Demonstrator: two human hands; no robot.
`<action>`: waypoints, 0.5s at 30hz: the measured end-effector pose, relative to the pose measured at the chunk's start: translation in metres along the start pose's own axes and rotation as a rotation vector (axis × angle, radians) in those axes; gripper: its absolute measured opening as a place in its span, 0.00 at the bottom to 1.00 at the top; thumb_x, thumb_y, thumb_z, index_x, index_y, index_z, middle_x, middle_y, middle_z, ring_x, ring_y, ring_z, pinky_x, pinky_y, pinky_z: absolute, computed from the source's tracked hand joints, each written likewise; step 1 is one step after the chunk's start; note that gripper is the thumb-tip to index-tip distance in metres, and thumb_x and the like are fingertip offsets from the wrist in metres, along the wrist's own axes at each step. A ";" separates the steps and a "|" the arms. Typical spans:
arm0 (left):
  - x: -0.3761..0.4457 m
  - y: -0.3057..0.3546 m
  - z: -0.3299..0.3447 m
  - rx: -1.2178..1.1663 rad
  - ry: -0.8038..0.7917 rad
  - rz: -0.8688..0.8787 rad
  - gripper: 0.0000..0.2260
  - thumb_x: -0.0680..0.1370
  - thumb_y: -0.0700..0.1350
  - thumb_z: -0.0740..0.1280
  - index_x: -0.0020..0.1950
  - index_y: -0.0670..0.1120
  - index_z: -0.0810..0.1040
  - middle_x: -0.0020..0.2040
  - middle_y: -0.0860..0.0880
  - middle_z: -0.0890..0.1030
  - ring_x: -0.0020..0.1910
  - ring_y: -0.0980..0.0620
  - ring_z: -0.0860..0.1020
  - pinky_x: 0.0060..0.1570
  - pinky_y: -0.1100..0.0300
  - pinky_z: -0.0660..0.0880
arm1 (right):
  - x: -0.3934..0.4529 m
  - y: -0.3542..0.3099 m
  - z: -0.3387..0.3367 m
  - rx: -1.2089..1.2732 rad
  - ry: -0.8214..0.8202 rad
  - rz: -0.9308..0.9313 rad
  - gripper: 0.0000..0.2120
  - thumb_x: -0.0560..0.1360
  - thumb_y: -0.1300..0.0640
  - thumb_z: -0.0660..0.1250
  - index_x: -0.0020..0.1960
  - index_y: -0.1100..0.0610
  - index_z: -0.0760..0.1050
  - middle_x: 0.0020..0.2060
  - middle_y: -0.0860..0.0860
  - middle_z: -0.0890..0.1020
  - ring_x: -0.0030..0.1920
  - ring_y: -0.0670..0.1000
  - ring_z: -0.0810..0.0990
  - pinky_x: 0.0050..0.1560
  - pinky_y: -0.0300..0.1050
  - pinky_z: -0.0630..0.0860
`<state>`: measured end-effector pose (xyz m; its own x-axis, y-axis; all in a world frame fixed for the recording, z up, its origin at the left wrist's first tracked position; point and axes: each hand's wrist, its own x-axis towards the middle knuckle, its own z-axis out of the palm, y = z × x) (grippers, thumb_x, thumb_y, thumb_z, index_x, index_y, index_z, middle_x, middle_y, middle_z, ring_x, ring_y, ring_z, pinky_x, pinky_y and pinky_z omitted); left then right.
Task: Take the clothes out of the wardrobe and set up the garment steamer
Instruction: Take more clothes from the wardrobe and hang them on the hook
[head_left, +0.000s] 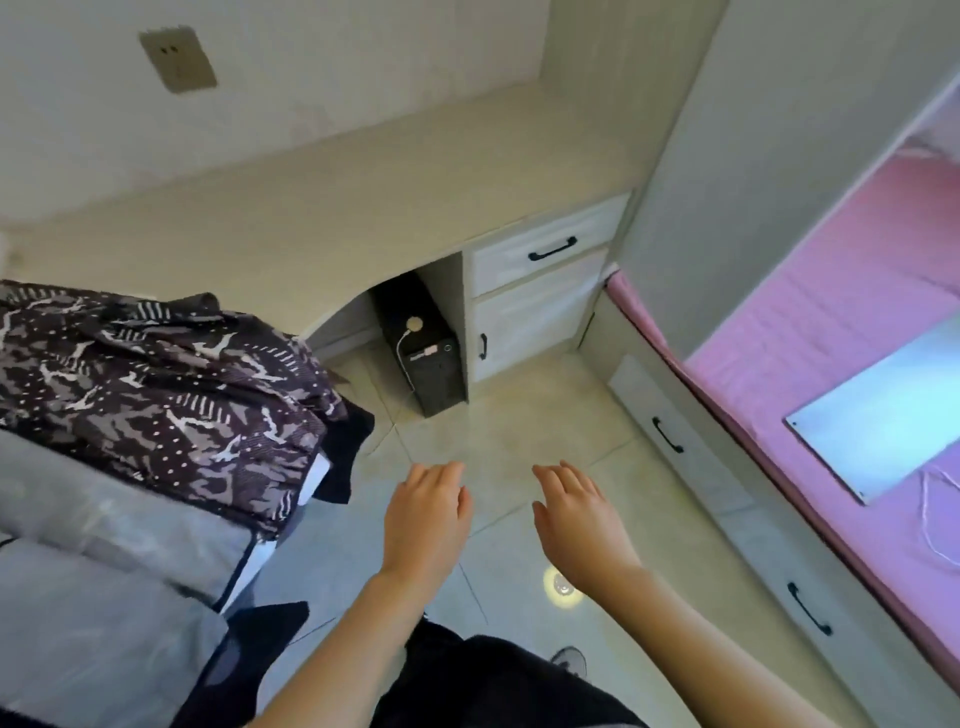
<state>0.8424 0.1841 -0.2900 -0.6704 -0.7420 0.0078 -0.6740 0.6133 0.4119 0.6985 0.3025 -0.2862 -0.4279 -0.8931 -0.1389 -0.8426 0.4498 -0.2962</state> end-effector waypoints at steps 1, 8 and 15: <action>-0.004 0.020 0.011 0.000 -0.025 0.031 0.11 0.78 0.45 0.63 0.59 0.47 0.78 0.48 0.53 0.82 0.50 0.50 0.76 0.44 0.56 0.76 | -0.014 0.017 -0.004 0.002 0.011 0.032 0.20 0.72 0.56 0.71 0.62 0.61 0.76 0.55 0.55 0.82 0.60 0.59 0.79 0.58 0.55 0.77; -0.027 0.149 0.078 -0.023 -0.141 0.227 0.13 0.80 0.47 0.60 0.63 0.48 0.77 0.55 0.54 0.81 0.56 0.52 0.75 0.51 0.58 0.73 | -0.104 0.125 -0.020 -0.004 0.084 0.228 0.21 0.73 0.56 0.70 0.64 0.61 0.75 0.56 0.55 0.81 0.61 0.59 0.78 0.60 0.53 0.75; -0.029 0.240 0.113 0.004 -0.235 0.425 0.13 0.79 0.46 0.62 0.62 0.47 0.77 0.54 0.53 0.81 0.56 0.52 0.75 0.52 0.59 0.72 | -0.160 0.196 -0.042 0.056 0.180 0.425 0.21 0.76 0.56 0.65 0.67 0.61 0.71 0.61 0.56 0.78 0.65 0.58 0.74 0.66 0.51 0.68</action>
<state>0.6653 0.3831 -0.2940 -0.9382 -0.3448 -0.0314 -0.3262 0.8500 0.4135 0.5876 0.5342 -0.2822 -0.7854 -0.6118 -0.0942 -0.5636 0.7696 -0.3002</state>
